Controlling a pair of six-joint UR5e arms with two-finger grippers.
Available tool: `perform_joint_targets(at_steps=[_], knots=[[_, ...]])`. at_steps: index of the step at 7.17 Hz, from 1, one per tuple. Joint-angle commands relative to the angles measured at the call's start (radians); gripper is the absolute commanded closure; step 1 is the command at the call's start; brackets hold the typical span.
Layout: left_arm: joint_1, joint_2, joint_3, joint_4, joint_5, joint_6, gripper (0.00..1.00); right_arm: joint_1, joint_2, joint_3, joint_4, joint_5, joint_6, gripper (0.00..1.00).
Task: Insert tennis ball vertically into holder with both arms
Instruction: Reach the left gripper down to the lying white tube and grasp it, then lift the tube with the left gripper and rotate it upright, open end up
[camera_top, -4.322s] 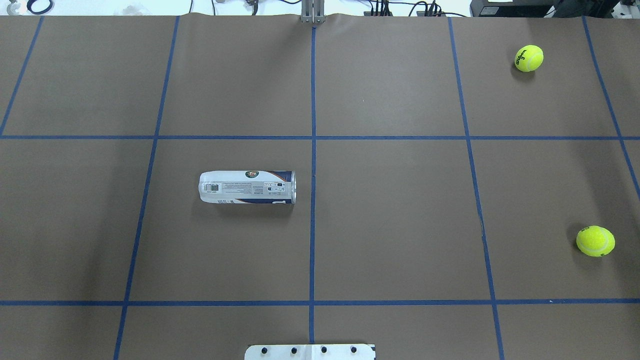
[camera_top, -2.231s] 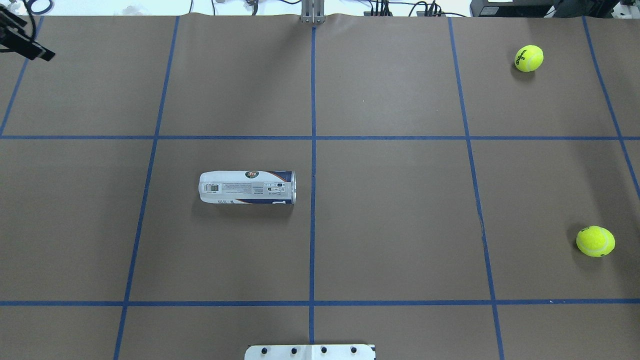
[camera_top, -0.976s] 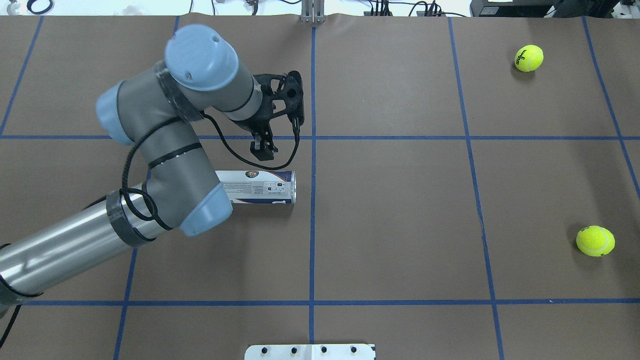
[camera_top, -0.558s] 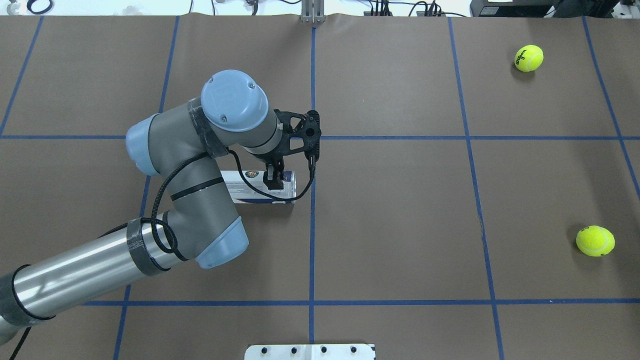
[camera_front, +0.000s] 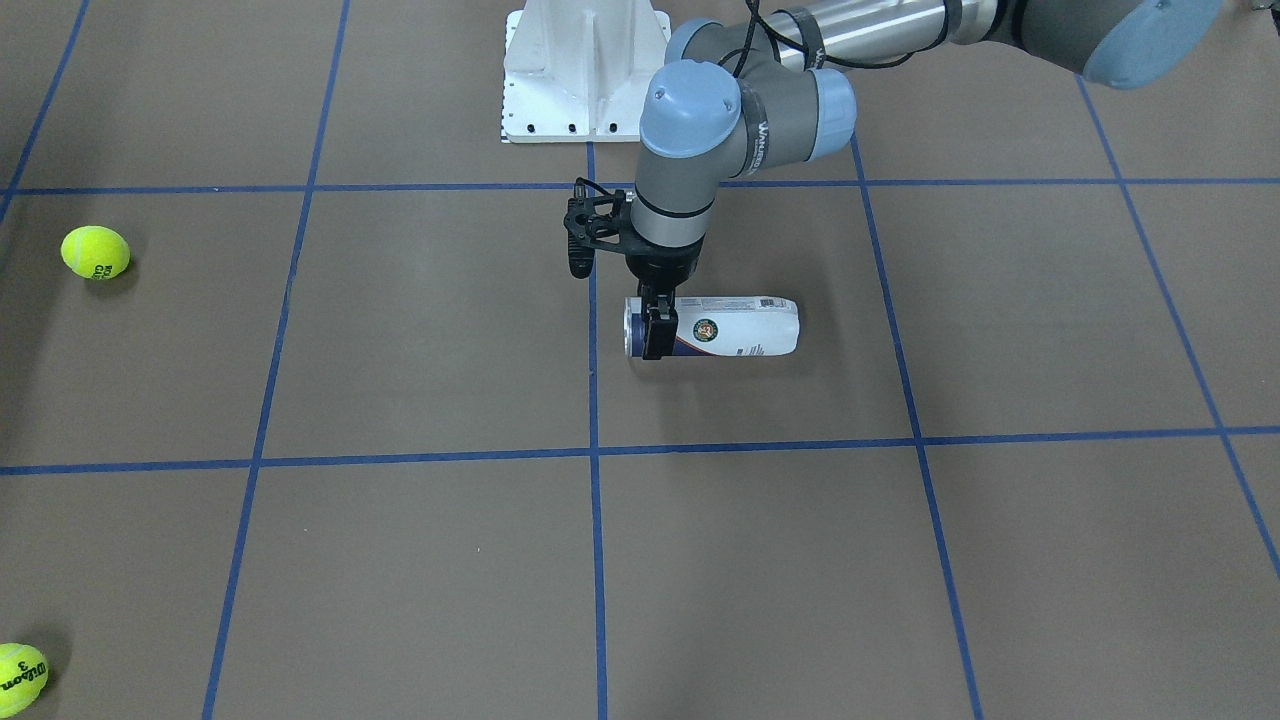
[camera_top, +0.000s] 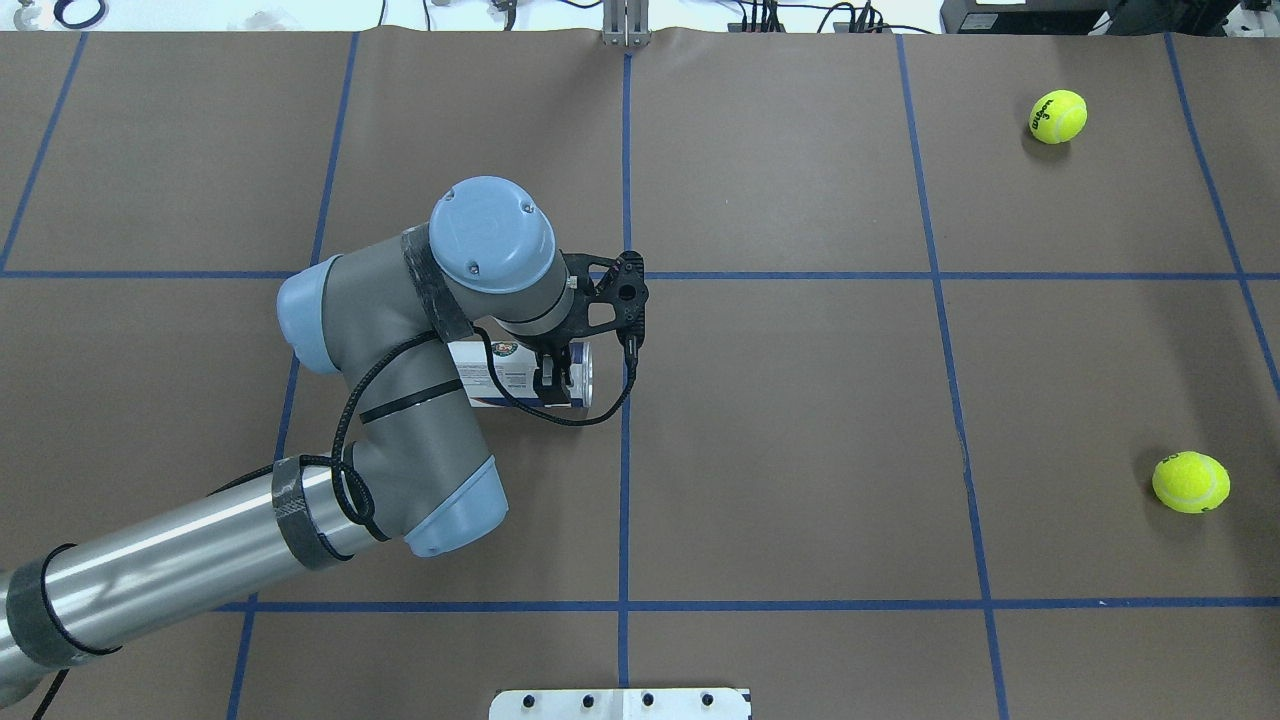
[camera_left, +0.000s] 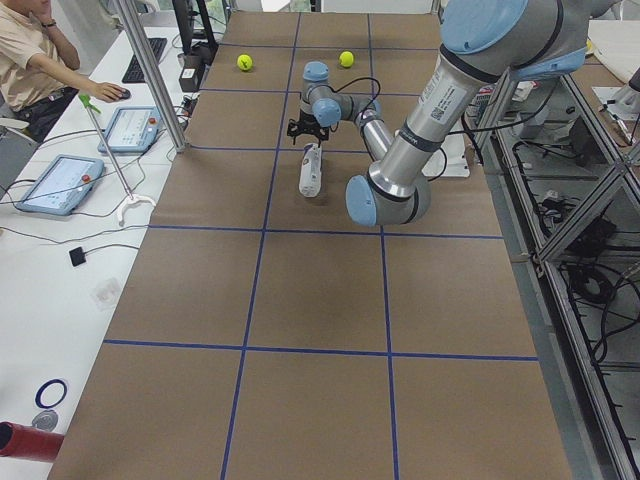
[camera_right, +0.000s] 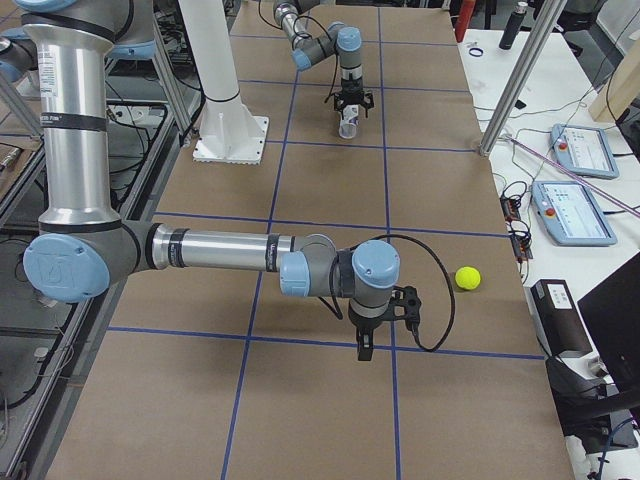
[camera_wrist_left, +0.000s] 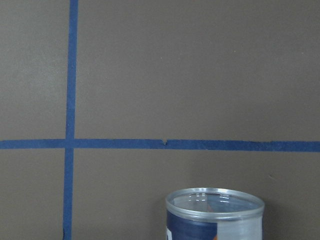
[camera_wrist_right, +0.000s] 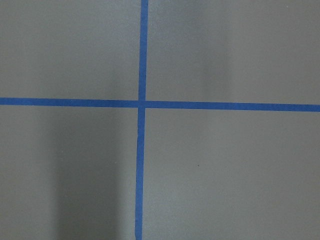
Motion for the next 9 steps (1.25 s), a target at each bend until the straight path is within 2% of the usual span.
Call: perform_joint_targets(at_steps=[1,9], knots=[[0.018,0.000,0.019,-0.003,-0.002,-0.009,0.00,0.000,-0.001,0.000,0.000,0.000,0.000,0.00],[0.048,-0.026,0.093,-0.013,-0.002,-0.010,0.01,0.000,-0.003,0.000,0.000,0.000,0.000,0.00]])
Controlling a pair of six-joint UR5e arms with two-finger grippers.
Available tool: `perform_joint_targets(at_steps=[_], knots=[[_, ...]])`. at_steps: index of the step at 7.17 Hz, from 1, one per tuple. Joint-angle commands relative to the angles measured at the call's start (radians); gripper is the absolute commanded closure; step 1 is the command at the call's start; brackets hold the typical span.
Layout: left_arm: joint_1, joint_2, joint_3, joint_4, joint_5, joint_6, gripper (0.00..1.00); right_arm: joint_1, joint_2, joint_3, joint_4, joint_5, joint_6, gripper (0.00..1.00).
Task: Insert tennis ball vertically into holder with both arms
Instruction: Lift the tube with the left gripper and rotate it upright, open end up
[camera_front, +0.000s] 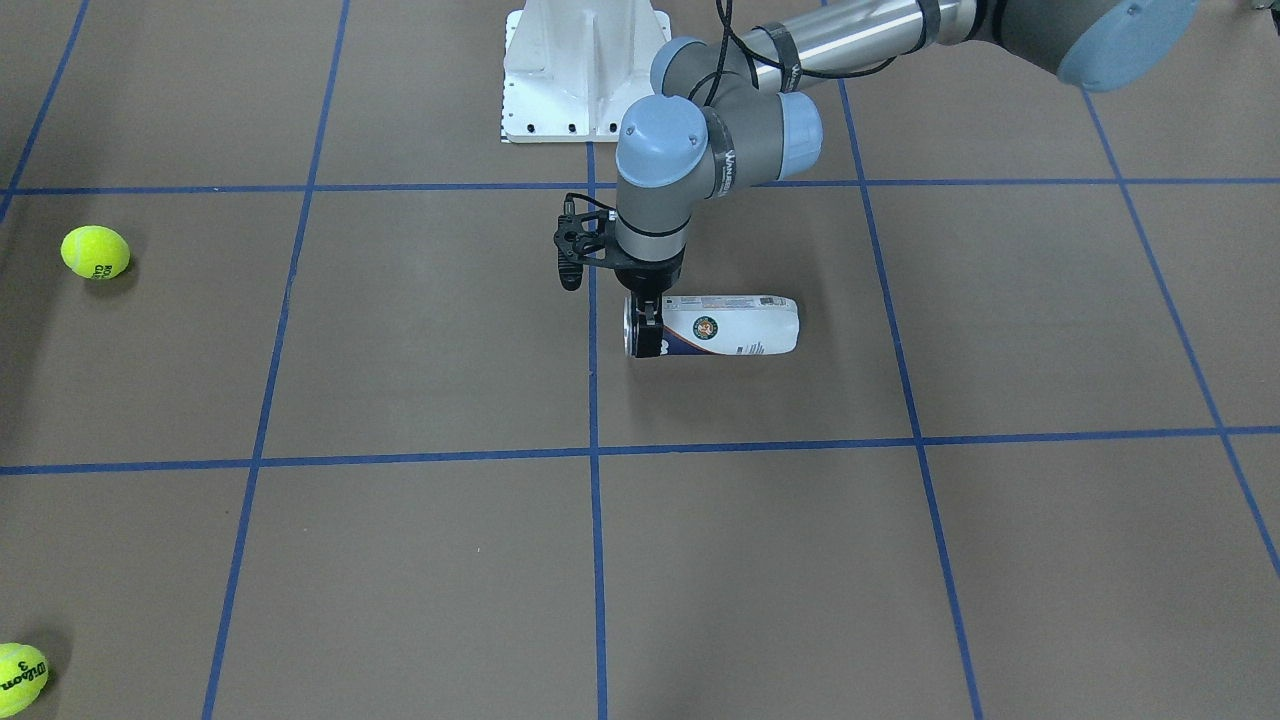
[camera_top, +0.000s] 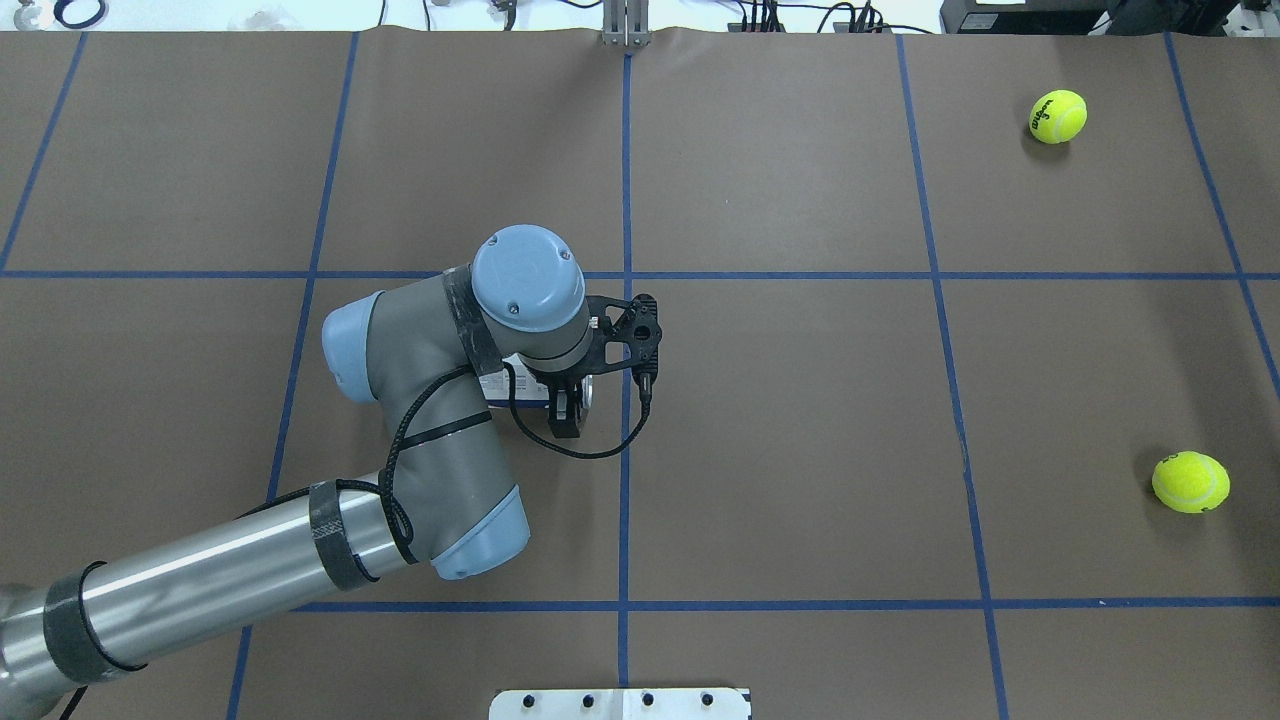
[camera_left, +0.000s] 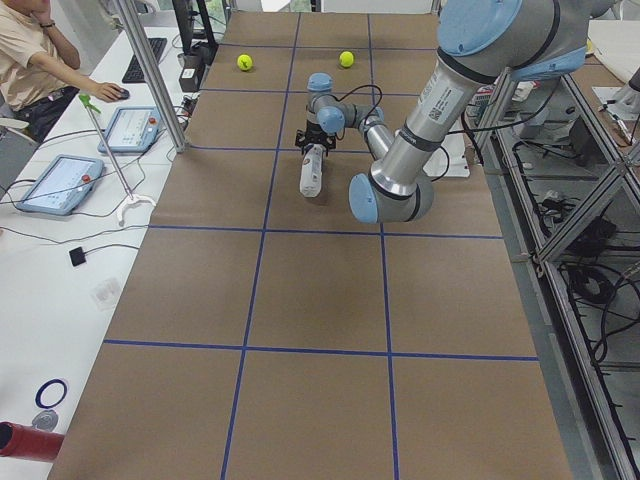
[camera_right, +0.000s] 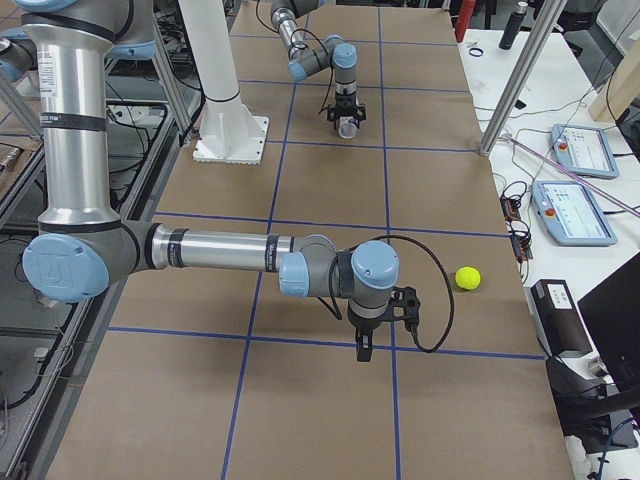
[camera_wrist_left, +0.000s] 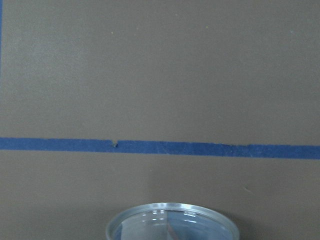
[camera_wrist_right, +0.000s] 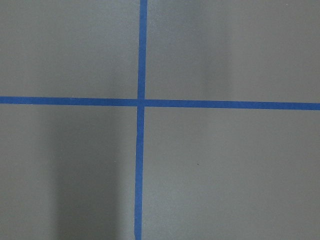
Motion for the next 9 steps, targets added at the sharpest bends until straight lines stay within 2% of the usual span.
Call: perform_joint_targets(at_steps=[1,5,9], knots=[[0.001,-0.009,0.017,-0.001,0.000,-0.001,0.01,0.000,0.000,0.000,0.000,0.000,0.000,0.00],[0.012,-0.011,0.029,-0.003,0.000,-0.001,0.03,0.000,-0.002,-0.002,0.000,-0.002,0.000,0.00],[0.011,-0.016,0.023,-0.001,0.002,-0.001,0.20,0.000,-0.002,-0.002,0.000,0.000,0.000,0.00]])
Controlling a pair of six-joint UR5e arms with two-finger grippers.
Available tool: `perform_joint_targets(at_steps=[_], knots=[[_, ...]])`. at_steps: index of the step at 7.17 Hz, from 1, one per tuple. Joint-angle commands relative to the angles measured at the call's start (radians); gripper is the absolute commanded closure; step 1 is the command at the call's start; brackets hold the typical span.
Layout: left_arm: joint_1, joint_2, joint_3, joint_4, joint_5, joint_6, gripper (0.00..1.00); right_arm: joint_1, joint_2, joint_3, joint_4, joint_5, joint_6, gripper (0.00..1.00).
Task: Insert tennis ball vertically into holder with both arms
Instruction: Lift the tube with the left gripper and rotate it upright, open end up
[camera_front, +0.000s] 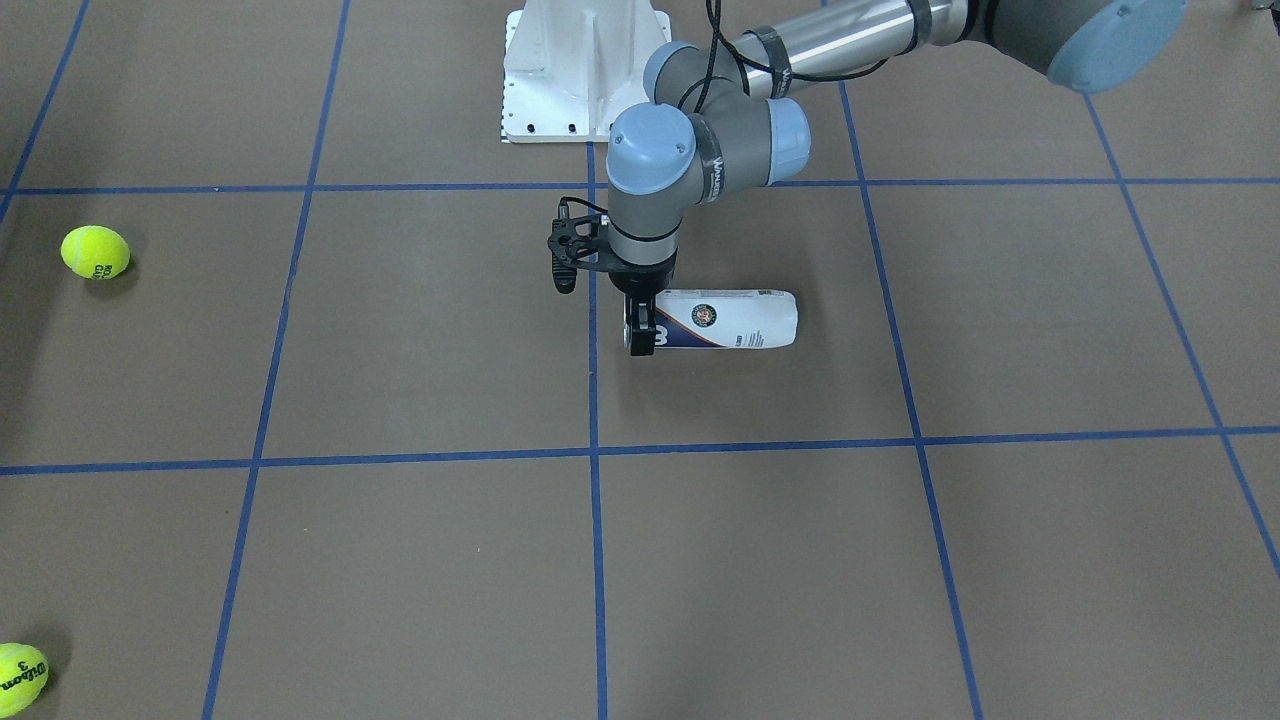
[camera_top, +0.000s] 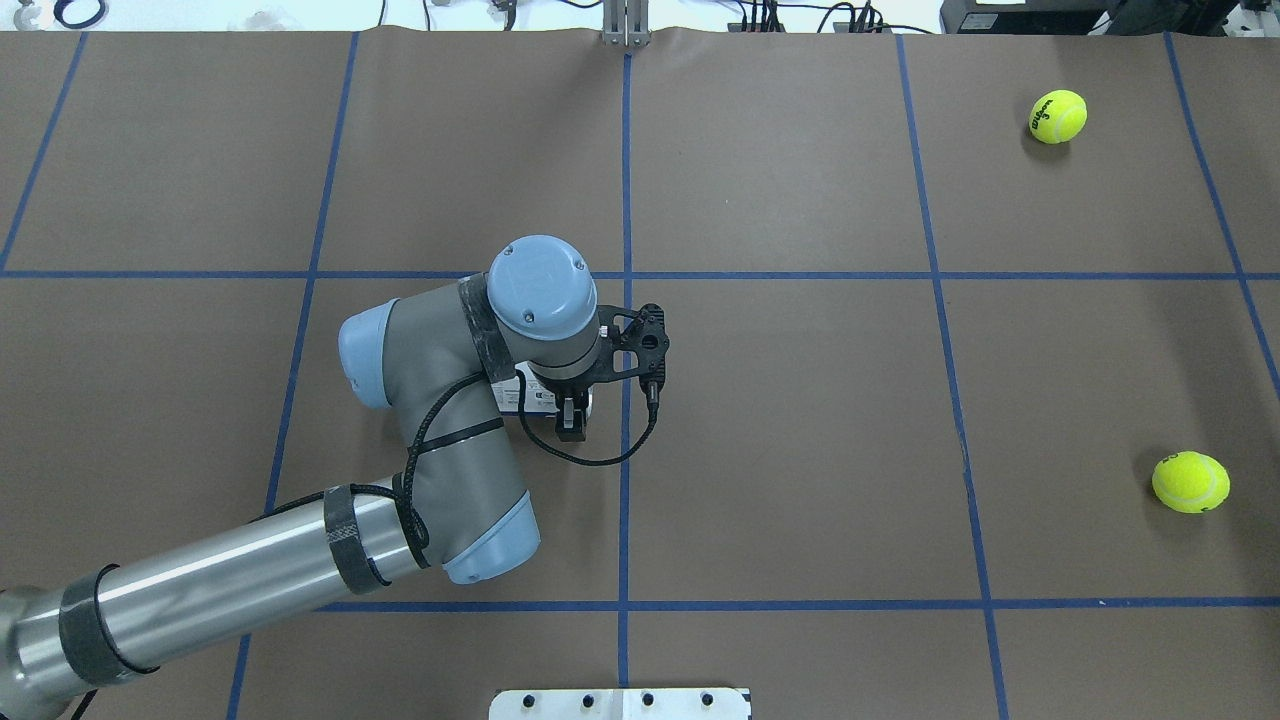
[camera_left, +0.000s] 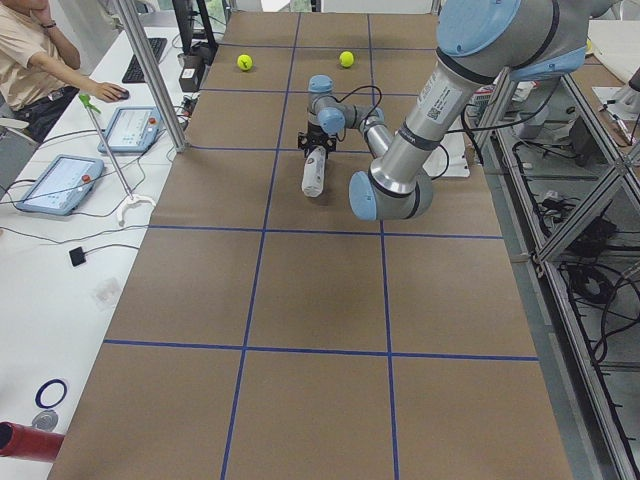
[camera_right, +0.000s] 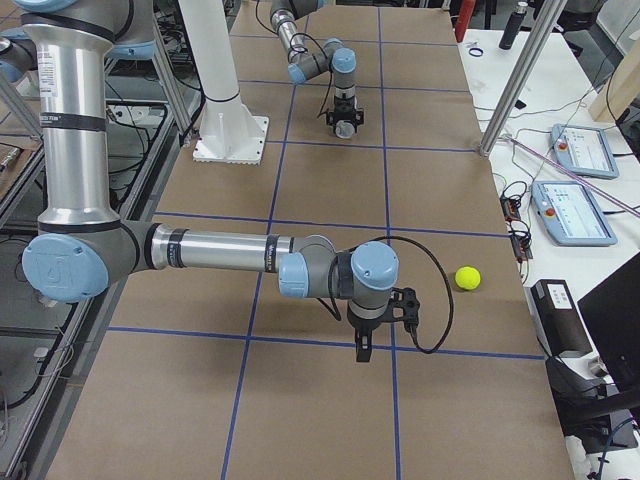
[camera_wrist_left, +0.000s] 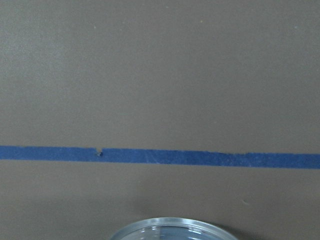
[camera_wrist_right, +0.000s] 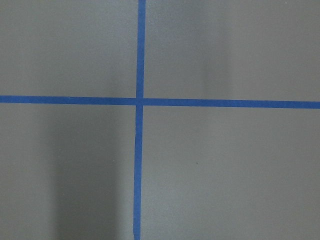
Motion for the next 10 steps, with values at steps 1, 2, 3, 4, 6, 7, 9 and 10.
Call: perform_joint_targets(at_steps=[1,2,3,4,6,7,9,10], knots=[[-0.004,-0.004,-0.016,0.000,0.001,-0.007,0.26,0.000,0.000,0.000,0.000,0.001,0.000,0.00],[-0.011,-0.005,-0.049,-0.007,-0.001,-0.061,0.27,0.000,0.000,0.000,0.002,0.001,0.000,0.00],[-0.036,-0.010,-0.100,-0.030,-0.004,-0.074,0.27,0.000,0.000,0.000,0.002,0.001,0.000,0.00],[-0.065,-0.017,-0.149,-0.035,-0.010,-0.108,0.27,0.000,0.000,0.000,0.002,0.001,0.000,0.00],[-0.099,-0.031,-0.183,-0.256,-0.034,-0.257,0.27,0.000,0.000,0.000,0.003,0.001,0.000,0.00],[-0.102,-0.028,-0.183,-0.403,-0.033,-0.368,0.27,0.000,-0.002,0.000,0.005,0.001,0.000,0.00],[-0.103,-0.024,-0.162,-0.730,-0.010,-0.535,0.27,0.000,0.002,0.000,0.006,0.002,0.002,0.00],[-0.103,0.001,-0.130,-0.905,0.072,-0.591,0.27,0.000,0.002,0.000,0.006,0.004,0.002,0.00]])
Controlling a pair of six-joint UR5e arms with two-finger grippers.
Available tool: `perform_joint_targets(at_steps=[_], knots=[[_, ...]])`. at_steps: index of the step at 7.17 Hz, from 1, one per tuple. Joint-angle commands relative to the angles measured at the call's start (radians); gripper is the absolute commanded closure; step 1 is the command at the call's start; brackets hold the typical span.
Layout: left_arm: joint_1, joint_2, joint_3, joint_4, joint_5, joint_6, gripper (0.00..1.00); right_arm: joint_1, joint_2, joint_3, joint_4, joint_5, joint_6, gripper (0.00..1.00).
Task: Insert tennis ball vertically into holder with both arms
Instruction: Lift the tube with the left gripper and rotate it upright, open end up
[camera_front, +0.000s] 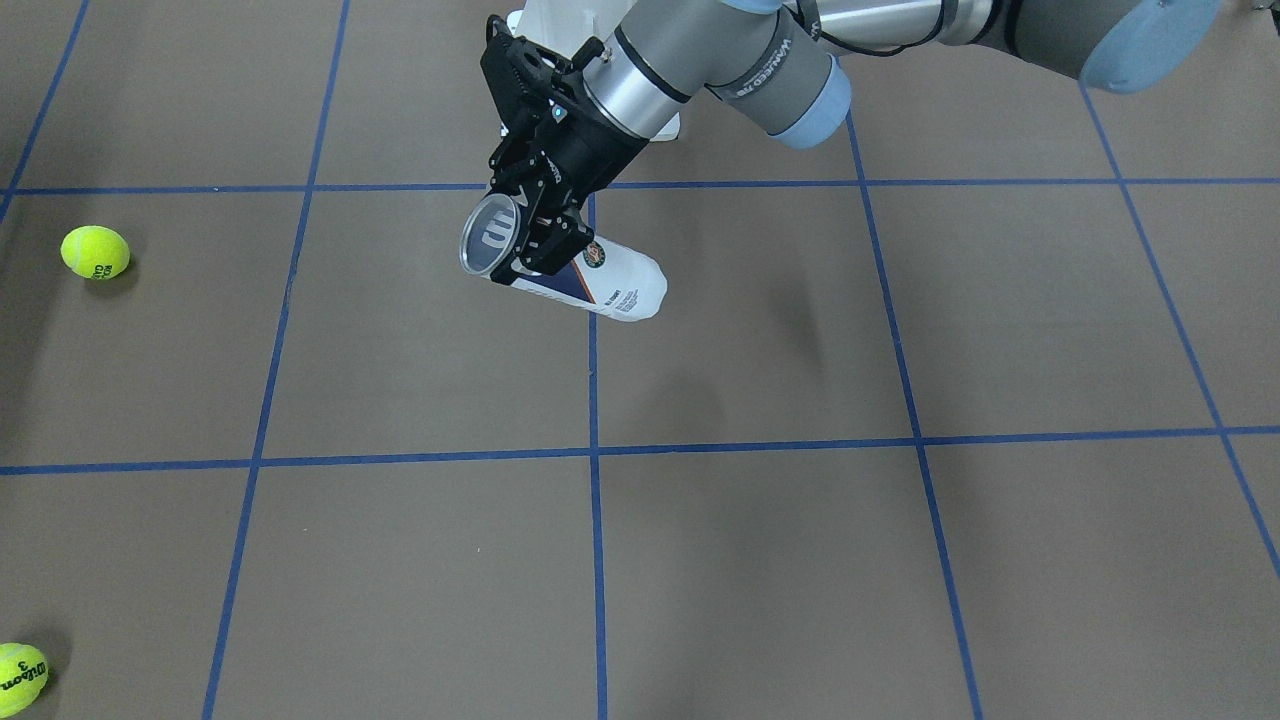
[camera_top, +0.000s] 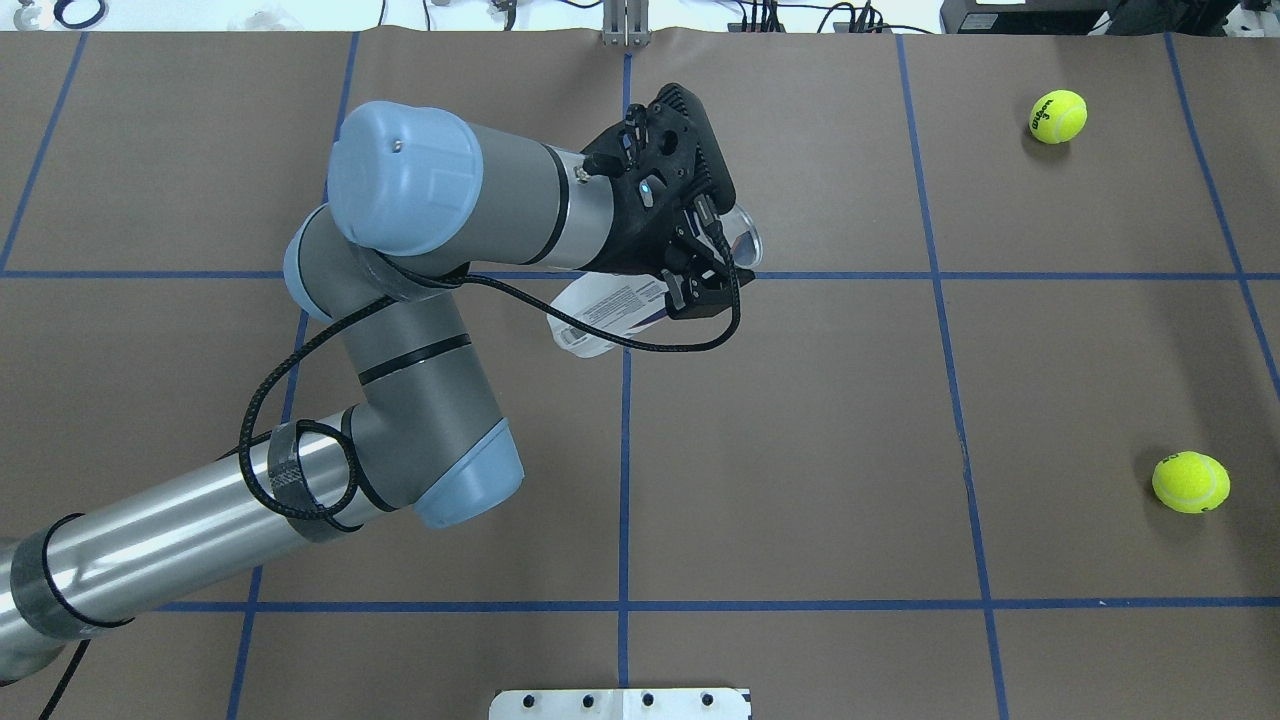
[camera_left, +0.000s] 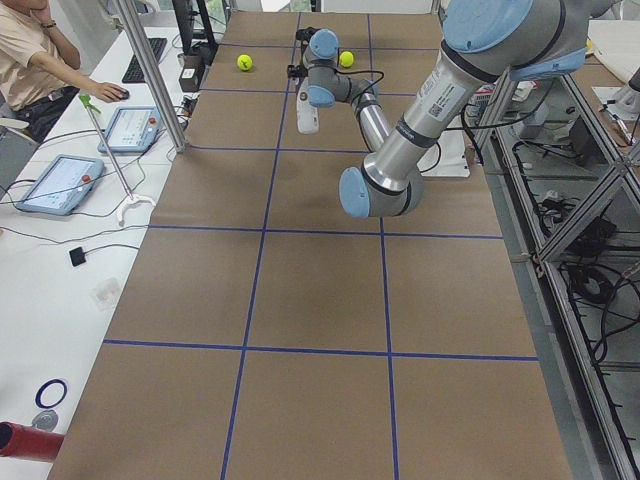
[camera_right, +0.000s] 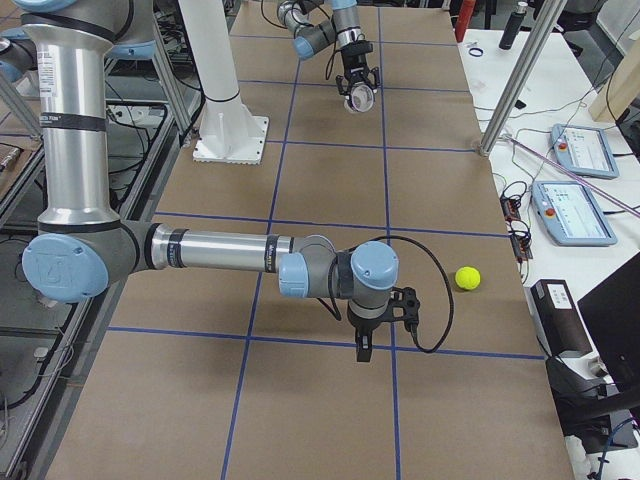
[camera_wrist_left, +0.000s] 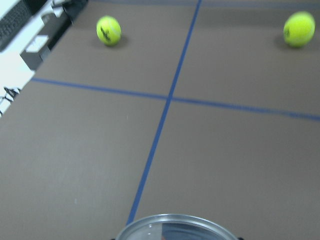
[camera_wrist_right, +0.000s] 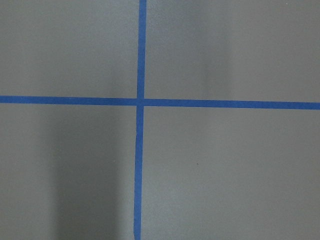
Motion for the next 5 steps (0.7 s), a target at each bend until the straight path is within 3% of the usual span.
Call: perform_joint_targets(at_steps=[1,2,5], knots=[[0.007,0.040,0.107,-0.435,0.152,-0.131,0.26,0.000,-0.001,0.000,0.002,0.002,0.001,0.00],[0.008,0.039,0.181,-0.604,0.245,-0.181,0.26,0.000,0.000,0.000,0.002,0.000,0.001,0.00],[0.019,0.037,0.344,-0.849,0.493,-0.203,0.25,0.000,-0.001,0.000,0.002,0.002,0.001,0.00]])
